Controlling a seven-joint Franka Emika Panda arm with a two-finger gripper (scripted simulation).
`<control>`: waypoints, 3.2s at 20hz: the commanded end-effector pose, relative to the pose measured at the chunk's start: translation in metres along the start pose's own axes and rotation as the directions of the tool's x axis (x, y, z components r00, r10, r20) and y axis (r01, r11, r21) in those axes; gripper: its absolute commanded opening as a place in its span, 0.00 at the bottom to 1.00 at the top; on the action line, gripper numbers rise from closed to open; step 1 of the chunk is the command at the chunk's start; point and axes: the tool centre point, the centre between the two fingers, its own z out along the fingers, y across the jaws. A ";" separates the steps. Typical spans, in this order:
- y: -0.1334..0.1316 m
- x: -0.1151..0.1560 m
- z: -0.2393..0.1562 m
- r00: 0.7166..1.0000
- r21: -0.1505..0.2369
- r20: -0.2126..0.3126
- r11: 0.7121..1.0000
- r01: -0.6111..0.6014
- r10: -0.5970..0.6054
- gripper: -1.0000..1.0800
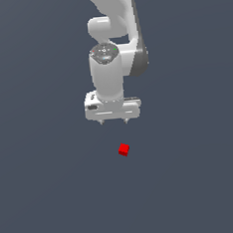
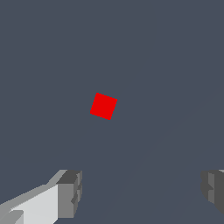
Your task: Pick up the red cube and move it to a goal position.
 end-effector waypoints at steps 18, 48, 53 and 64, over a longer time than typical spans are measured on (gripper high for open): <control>-0.019 0.023 0.072 0.989 -0.005 -0.004 0.989 -0.148 0.148 0.96; -0.036 0.056 0.156 0.948 -0.008 -0.009 0.948 -0.319 0.319 0.00; -0.035 0.055 0.152 0.948 -0.008 -0.009 0.948 -0.319 0.319 0.00; -0.027 0.043 0.102 0.948 -0.008 -0.008 0.948 -0.319 0.319 0.00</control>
